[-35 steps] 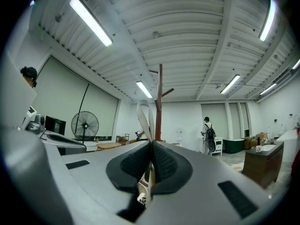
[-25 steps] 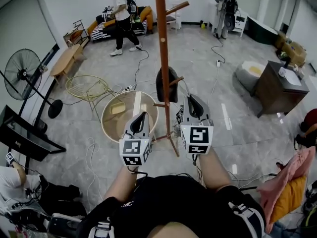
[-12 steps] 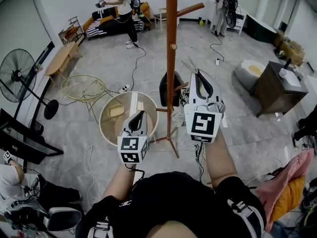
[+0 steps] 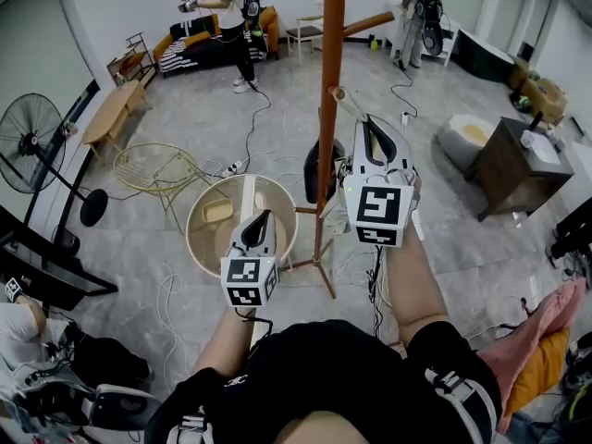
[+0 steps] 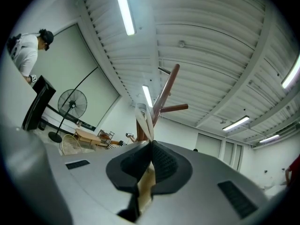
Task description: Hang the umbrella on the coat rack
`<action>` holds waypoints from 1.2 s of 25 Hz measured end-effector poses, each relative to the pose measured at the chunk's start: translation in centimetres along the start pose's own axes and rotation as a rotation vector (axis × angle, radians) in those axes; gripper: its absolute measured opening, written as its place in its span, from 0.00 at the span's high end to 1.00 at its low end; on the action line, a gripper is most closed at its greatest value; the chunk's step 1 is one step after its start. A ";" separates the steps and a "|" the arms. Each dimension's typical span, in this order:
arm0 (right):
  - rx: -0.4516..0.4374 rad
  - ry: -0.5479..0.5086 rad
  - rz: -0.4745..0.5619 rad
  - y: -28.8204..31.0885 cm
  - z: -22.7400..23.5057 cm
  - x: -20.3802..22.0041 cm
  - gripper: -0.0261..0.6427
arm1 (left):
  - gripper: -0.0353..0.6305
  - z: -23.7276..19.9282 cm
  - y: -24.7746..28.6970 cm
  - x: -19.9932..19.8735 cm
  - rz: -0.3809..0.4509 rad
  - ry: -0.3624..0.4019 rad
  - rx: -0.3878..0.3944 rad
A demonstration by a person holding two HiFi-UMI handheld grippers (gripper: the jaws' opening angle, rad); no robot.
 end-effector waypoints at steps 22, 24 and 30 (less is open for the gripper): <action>-0.017 0.004 -0.121 1.3 -1.6 6.8 0.93 | 0.92 0.3 1.2 3.7 -0.043 -0.016 -0.004; -0.016 0.056 -0.111 1.4 -2.0 7.3 0.92 | 0.92 0.5 1.4 4.0 -0.052 -0.017 0.002; -0.038 0.214 -0.031 0.6 -3.9 6.1 0.89 | 0.92 -1.4 0.8 4.2 -0.072 -0.024 0.016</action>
Point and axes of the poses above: the fingertips, and each gripper's own axes: y forward along the fingers, z to its right, x out of its underside, the point moved 5 cm from there along -y, backward along the fingers, and after that the axes turned 9 degrees about z, right-handed, at the moved point
